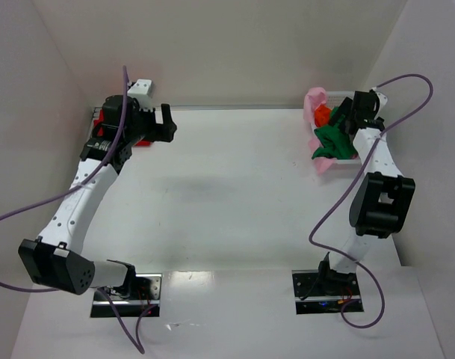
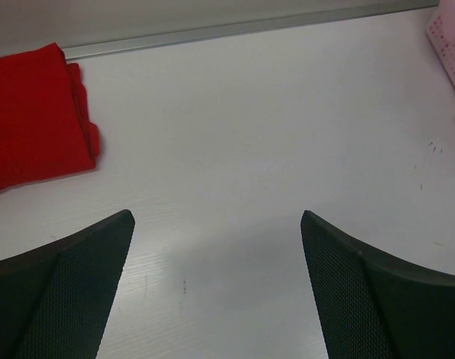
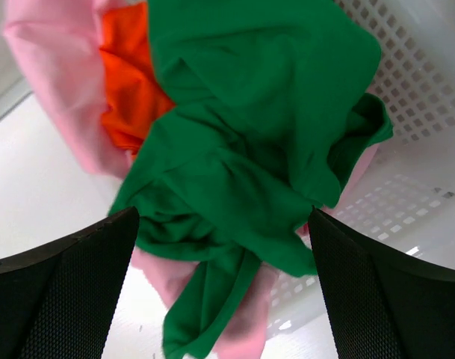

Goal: Fold and stack the t-shirts
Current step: Grab crumpled tshirt from bin with the right arm

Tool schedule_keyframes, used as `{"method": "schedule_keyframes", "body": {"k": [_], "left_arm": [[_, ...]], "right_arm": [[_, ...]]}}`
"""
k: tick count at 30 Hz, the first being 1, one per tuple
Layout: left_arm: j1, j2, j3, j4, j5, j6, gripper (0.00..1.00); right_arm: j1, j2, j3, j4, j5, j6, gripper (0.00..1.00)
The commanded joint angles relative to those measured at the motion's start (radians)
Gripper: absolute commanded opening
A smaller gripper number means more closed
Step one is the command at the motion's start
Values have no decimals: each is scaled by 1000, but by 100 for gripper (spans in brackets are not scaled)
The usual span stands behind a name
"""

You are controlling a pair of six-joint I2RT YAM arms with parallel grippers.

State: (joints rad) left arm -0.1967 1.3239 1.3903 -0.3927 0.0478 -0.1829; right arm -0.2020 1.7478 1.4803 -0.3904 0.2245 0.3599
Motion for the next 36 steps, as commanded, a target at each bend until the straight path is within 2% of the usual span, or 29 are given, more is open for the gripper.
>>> {"method": "schedule_keyframes", "body": {"k": [1, 8, 15, 18, 20, 22, 23, 26, 27, 31, 33, 36], "left_arm": [[-1, -25, -19, -25, -100, 36, 100], [-1, -25, -61, -21, -121, 26, 100], [-1, 24, -66, -15, -131, 2, 100], [-1, 38, -74, -15, -131, -10, 100], [-1, 47, -82, -15, -131, -21, 100], [-1, 57, -86, -15, -122, -21, 100], [-1, 58, -88, -15, -121, -21, 100], [-1, 89, -89, -15, -121, -21, 100], [-1, 92, -86, -15, -121, -21, 100], [-1, 126, -77, 24, -55, -25, 100], [-1, 134, -86, 59, 51, -4, 100], [-10, 158, -86, 119, 281, 33, 100]], "right_arm": [[-14, 39, 55, 15, 32, -19, 99], [-37, 166, 146, -31, 118, -39, 99], [-53, 226, 146, 29, 31, -61, 99], [-53, 255, 146, 31, 6, -61, 93], [-53, 263, 146, 31, -17, -66, 81], [-53, 268, 135, 43, -33, -70, 64], [-53, 268, 135, 51, -42, -70, 62], [-53, 250, 126, 42, -51, -62, 30], [-53, 242, 132, 39, -54, -50, 23], [-53, 132, 91, 43, -72, -16, 8], [-53, 45, 55, 71, -99, -7, 5], [-53, -72, 34, 56, -154, 13, 0]]}}
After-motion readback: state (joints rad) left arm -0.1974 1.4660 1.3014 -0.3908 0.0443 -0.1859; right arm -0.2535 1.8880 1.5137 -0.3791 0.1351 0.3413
